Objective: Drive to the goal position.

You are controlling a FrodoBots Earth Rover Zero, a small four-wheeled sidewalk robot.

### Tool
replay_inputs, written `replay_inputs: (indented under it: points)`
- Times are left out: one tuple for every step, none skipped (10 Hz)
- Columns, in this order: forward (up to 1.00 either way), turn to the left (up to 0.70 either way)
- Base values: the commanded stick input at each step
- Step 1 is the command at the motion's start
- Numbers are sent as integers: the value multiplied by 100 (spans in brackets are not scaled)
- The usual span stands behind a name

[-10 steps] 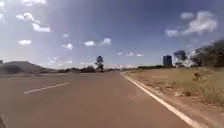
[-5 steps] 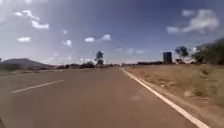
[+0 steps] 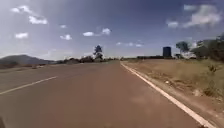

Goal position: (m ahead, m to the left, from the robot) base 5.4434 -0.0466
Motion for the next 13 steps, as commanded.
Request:
replay_inputs:
  points:
    - [85, 0]
    - [85, 0]
    - [85, 0]
    - [85, 0]
    - [85, 0]
    - [85, 0]
    - [85, 0]
    - [85, 0]
    - [85, 0]
    - [85, 0]
    - [85, 0]
    - [85, 0]
    - [85, 0]
